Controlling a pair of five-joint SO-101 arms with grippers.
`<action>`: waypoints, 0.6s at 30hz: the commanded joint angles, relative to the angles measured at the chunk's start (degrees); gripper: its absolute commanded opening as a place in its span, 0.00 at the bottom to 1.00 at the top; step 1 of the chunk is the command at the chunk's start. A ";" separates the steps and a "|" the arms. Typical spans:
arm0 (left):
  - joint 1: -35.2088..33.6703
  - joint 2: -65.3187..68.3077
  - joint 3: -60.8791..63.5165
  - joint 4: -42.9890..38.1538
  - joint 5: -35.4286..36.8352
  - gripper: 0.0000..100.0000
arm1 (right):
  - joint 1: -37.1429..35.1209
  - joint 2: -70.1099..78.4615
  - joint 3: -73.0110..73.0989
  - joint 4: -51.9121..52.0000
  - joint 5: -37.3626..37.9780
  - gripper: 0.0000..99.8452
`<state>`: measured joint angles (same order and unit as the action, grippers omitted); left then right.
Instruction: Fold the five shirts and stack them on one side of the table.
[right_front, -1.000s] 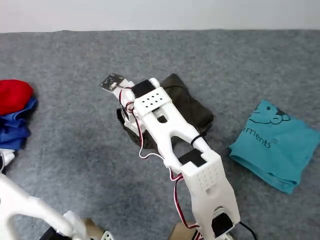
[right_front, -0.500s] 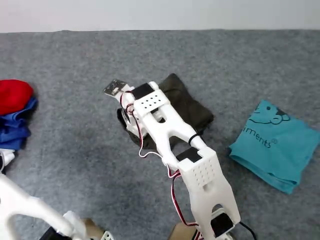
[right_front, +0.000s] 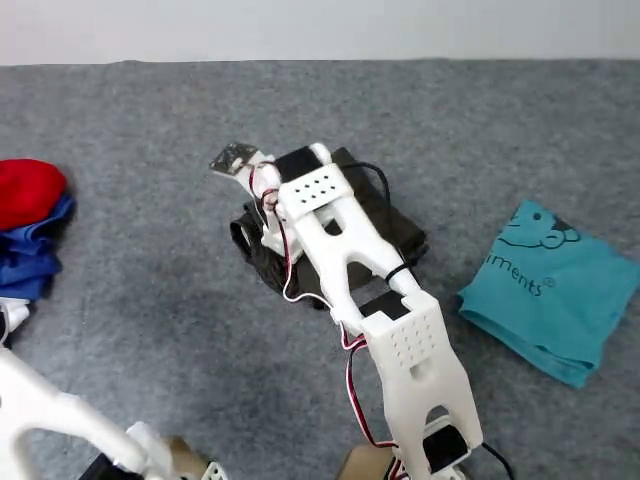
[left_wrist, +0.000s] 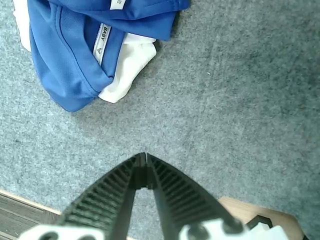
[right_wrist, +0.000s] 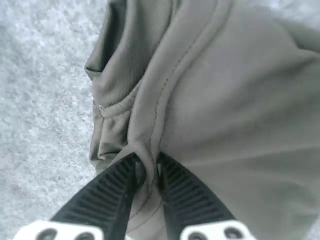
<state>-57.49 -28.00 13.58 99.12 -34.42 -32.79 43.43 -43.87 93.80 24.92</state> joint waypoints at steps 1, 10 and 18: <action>0.18 -1.93 -0.48 -0.70 0.44 0.01 | -0.13 -0.40 -8.88 4.26 0.70 0.01; 0.18 -1.93 -0.48 -0.79 0.44 0.01 | -6.20 1.63 -12.04 5.67 0.70 0.01; 0.18 -1.93 -0.48 -0.79 0.44 0.01 | -6.20 5.14 -12.13 5.32 0.26 0.06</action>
<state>-57.49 -28.00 13.58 99.12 -34.42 -38.77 50.02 -52.84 99.16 25.01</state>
